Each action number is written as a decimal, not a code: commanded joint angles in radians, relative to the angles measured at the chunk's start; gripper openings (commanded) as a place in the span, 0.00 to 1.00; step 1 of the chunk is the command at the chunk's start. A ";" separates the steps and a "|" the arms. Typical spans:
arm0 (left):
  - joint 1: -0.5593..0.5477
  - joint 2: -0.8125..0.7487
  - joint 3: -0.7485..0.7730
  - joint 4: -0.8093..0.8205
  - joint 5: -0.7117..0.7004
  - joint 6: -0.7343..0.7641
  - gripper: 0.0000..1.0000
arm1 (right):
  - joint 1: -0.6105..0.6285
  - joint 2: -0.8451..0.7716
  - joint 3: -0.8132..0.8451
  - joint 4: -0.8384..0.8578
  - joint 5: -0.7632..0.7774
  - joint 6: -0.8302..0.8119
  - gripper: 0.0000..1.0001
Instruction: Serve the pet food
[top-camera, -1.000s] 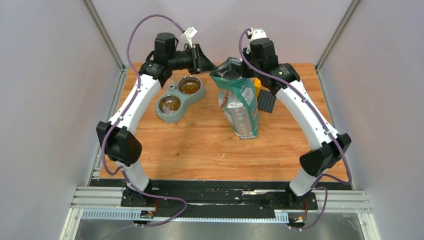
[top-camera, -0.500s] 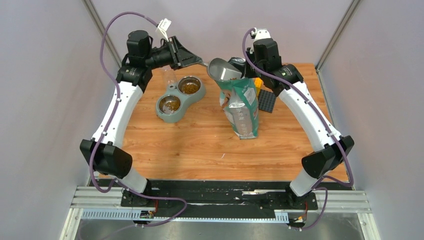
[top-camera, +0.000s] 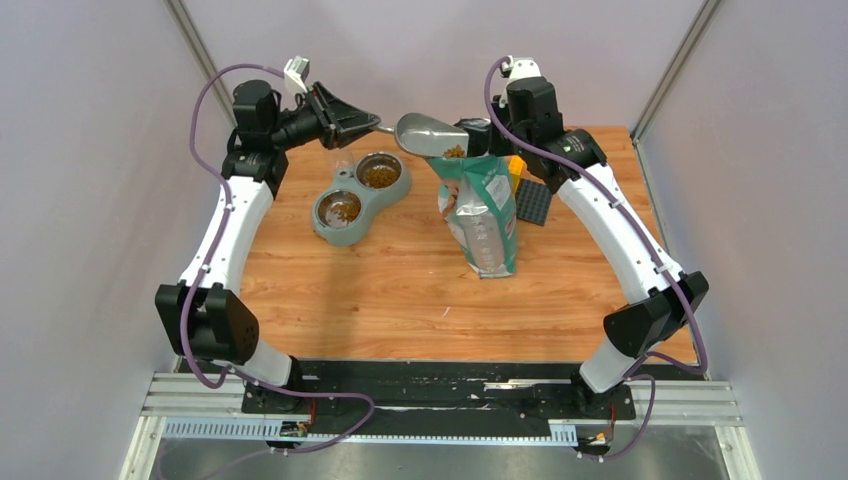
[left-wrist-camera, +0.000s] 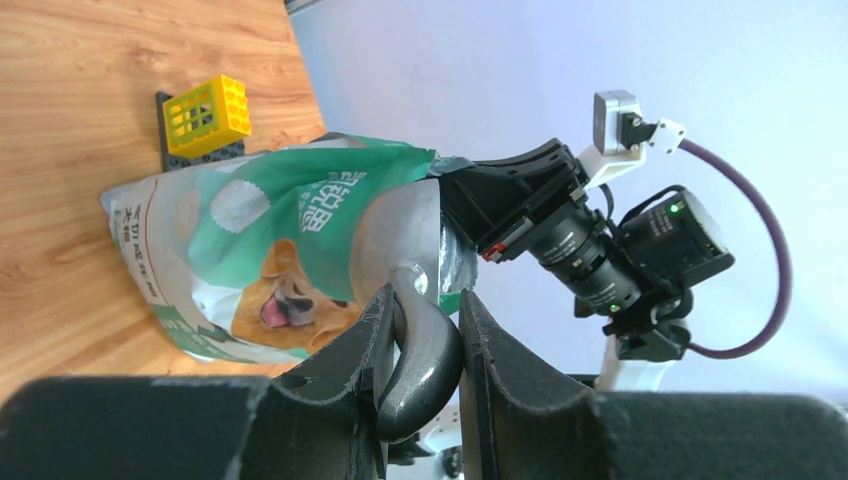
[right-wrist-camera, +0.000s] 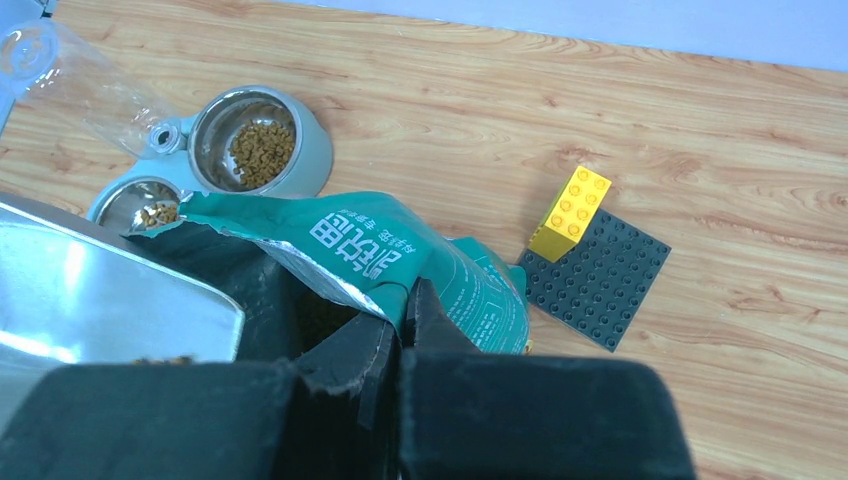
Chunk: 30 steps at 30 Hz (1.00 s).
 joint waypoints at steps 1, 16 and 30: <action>0.047 -0.055 -0.043 0.120 0.012 -0.117 0.00 | -0.024 -0.079 0.014 0.130 0.032 -0.002 0.00; 0.082 -0.082 -0.109 0.240 0.009 -0.231 0.00 | -0.030 -0.091 -0.007 0.137 0.030 0.001 0.00; 0.221 -0.147 -0.155 0.363 0.025 -0.364 0.00 | -0.030 -0.090 -0.010 0.139 0.029 0.001 0.00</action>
